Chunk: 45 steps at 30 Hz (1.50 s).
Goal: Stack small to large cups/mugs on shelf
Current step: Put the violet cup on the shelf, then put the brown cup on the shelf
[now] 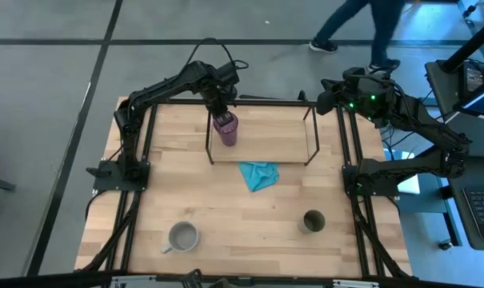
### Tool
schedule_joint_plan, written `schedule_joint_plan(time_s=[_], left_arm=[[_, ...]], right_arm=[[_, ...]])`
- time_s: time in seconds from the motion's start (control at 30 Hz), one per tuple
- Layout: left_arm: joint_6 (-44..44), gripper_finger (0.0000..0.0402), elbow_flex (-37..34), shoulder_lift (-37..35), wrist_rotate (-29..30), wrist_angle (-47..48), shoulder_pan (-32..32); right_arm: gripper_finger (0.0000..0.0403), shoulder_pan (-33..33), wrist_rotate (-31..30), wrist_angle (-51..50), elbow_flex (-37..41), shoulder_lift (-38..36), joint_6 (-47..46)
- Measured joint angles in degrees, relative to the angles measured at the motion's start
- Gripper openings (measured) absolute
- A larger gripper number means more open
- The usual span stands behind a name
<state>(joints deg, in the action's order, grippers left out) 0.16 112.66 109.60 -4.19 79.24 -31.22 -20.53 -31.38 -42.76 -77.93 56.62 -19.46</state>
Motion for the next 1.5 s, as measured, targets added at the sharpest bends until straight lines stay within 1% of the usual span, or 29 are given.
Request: schedule_joint_plan(time_s=[0.53, 0.63, 0.93, 1.1, 1.23, 1.4, 1.47, 1.5], left_arm=[[-1.4, 0.0009, 0.0, 0.0, 0.0, -1.1, 0.0], [-1.5, 0.0011, 0.0, 0.0, -1.4, -1.0, 0.0], [-2.6, 0.0056, 0.0, 0.0, -0.4, -0.9, 0.1], [-2.4, 0.0067, 0.1, -0.5, 0.7, -0.6, 0.0], [-1.9, 0.0065, 4.2, -0.7, 1.9, 2.2, -0.4], [-1.3, 0.0068, 14.1, -0.7, 2.9, 8.2, -0.6], [-1.5, 0.0068, 18.6, -1.0, 2.4, 11.1, -0.5], [-1.6, 0.0067, 19.8, -1.7, 1.7, 10.8, -0.2]], right_arm=[[0.0022, 0.0, 0.0, 0.0, 0.0, 0.0, 0.1], [0.0022, 0.0, 0.0, 0.0, 0.0, 0.0, 0.1], [0.0022, 0.0, 0.0, 0.0, 0.0, 0.0, 0.1], [0.0022, 0.0, 0.0, 0.0, 0.0, 0.0, 0.2], [0.0022, 0.0, 0.0, 0.0, 0.0, 0.0, 0.2], [0.0022, 0.0, -0.1, 0.0, 0.0, 0.0, 0.4], [0.0022, 0.0, -0.1, 0.0, 0.0, 0.0, 0.6], [0.0022, 0.0, -0.1, 0.0, 0.0, 0.0, 0.6]])
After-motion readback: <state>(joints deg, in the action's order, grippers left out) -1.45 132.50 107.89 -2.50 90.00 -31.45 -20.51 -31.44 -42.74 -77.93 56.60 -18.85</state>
